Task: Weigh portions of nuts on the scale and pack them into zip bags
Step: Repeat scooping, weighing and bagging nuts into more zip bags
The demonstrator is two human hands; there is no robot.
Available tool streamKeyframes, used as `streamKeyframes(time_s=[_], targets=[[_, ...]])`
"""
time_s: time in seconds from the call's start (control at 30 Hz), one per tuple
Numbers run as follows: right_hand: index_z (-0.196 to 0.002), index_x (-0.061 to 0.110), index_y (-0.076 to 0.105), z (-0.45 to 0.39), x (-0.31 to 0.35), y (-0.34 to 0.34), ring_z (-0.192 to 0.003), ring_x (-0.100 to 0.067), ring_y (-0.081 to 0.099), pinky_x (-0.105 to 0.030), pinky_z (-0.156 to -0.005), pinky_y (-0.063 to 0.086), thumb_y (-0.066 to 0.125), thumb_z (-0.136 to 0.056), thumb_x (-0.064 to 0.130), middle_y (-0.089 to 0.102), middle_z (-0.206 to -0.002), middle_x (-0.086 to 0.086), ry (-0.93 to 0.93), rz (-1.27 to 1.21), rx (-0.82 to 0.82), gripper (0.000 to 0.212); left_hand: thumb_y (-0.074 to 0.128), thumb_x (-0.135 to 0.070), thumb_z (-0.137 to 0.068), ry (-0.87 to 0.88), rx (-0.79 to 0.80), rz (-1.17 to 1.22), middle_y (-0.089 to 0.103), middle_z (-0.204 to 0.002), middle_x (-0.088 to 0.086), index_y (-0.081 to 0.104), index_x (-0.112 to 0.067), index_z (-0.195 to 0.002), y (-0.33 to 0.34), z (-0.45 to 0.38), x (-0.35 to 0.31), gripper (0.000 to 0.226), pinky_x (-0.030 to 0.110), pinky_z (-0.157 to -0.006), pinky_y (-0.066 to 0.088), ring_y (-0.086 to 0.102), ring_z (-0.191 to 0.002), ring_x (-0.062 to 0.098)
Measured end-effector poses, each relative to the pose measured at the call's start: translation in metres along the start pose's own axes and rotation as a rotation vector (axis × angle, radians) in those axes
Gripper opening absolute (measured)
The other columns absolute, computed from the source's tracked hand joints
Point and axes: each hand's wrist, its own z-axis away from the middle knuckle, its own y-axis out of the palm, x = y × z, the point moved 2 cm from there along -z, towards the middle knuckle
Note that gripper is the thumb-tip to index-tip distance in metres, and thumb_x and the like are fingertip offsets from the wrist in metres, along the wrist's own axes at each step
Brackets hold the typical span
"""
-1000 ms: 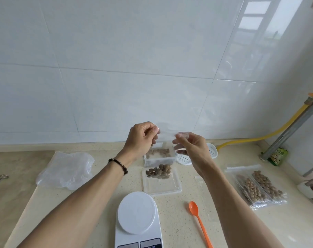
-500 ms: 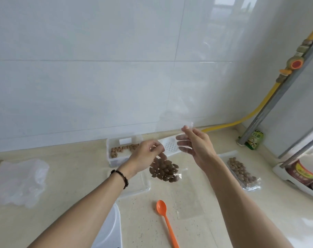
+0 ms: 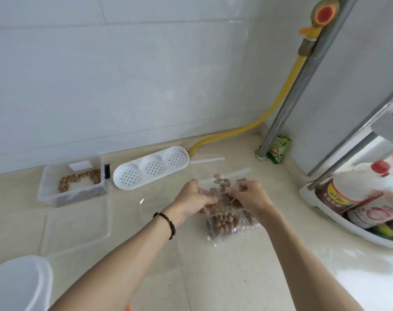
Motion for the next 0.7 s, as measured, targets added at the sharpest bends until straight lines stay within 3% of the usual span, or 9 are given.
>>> streamKeyframes(time_s=[0.07,0.1,0.17,0.23,0.33,0.37,0.47,0.53,0.7], targets=[[-0.093,-0.002,0.065,-0.004,-0.02,-0.018,-0.065,-0.029,0.06,-0.042,-0.06,0.052,0.072,-0.083,0.026,0.063,-0.073,-0.019,0.006,0.035,-0.033,0.031,0.076,-0.01,-0.081,0.012,0.04,-0.124,0.061,-0.099,0.007,0.041,-0.026,-0.096,0.029,-0.013,0.002,0.042,0.036,-0.071,0.055,0.063,-0.076,0.02],[-0.104,-0.004,0.064,-0.005,-0.028,-0.025,-0.062,-0.024,0.055,-0.035,-0.055,0.046,0.07,-0.086,0.019,0.058,-0.07,-0.014,-0.001,0.06,-0.05,0.029,0.077,-0.015,-0.081,0.028,0.05,-0.19,0.061,-0.099,0.006,0.041,-0.029,-0.094,0.04,-0.018,0.004,0.041,0.037,-0.074,0.055,0.063,-0.076,0.018],[-0.115,-0.01,0.054,-0.014,-0.048,-0.04,-0.063,-0.019,0.047,-0.029,-0.055,0.036,0.068,-0.087,0.013,0.05,-0.071,-0.01,-0.003,0.101,-0.09,0.04,0.076,-0.026,-0.082,0.061,0.072,-0.328,0.062,-0.1,0.004,0.043,-0.02,-0.122,0.065,-0.029,0.006,0.053,0.034,-0.078,0.054,0.063,-0.086,0.016],[-0.116,-0.01,0.055,-0.021,-0.063,-0.049,-0.061,-0.017,0.047,-0.023,-0.05,0.037,0.066,-0.087,0.011,0.052,-0.07,-0.007,0.018,0.15,-0.073,0.037,0.07,-0.035,-0.085,0.076,0.067,-0.441,0.062,-0.099,-0.001,0.027,-0.008,-0.143,0.082,-0.038,0.01,0.077,0.027,-0.07,0.051,0.061,-0.086,0.012],[-0.094,0.02,0.058,-0.033,-0.079,-0.052,-0.06,-0.009,0.042,-0.011,-0.042,0.031,0.061,-0.088,0.009,0.047,-0.071,0.005,0.043,0.186,-0.083,0.012,0.067,-0.043,-0.086,0.15,0.044,-0.601,0.061,-0.098,-0.001,0.027,-0.012,-0.146,0.096,-0.04,0.017,0.079,0.03,-0.068,0.053,0.063,-0.084,0.015],[-0.084,0.027,0.049,-0.038,-0.085,-0.052,-0.061,-0.007,0.04,-0.011,-0.041,0.031,0.06,-0.088,0.01,0.044,-0.073,0.007,0.048,0.204,-0.097,0.021,0.067,-0.045,-0.085,0.189,0.026,-0.684,0.06,-0.103,0.002,0.031,-0.014,-0.146,0.097,-0.04,0.02,0.077,0.032,-0.075,0.052,0.062,-0.093,0.018],[-0.105,0.016,0.06,-0.037,-0.09,-0.051,-0.092,-0.023,0.051,-0.018,-0.064,0.042,0.065,-0.088,0.015,0.054,-0.106,-0.007,0.048,0.341,-0.098,0.018,0.064,-0.051,-0.086,0.32,-0.064,-0.98,0.048,-0.126,0.005,0.042,-0.019,-0.142,0.098,-0.044,0.028,0.068,0.035,-0.097,0.041,0.045,-0.12,0.024],[-0.128,0.006,0.058,-0.033,-0.09,-0.05,-0.119,-0.032,0.045,-0.035,-0.092,0.043,0.065,-0.088,0.017,0.051,-0.129,-0.014,0.03,0.455,-0.12,0.042,0.062,-0.055,-0.085,0.401,-0.094,-1.093,0.04,-0.138,0.005,0.043,-0.024,-0.142,0.098,-0.047,0.032,0.067,0.039,-0.107,0.03,0.034,-0.13,0.024],[-0.142,0.016,0.049,-0.026,-0.091,-0.046,-0.139,-0.032,0.03,-0.048,-0.108,0.033,0.057,-0.092,0.02,0.038,-0.152,-0.011,-0.061,0.582,-0.132,0.051,0.051,-0.055,-0.092,0.444,-0.011,-1.212,0.025,-0.157,0.005,0.029,-0.021,-0.15,0.103,-0.054,0.039,0.071,0.056,-0.117,-0.006,0.01,-0.149,0.026]])
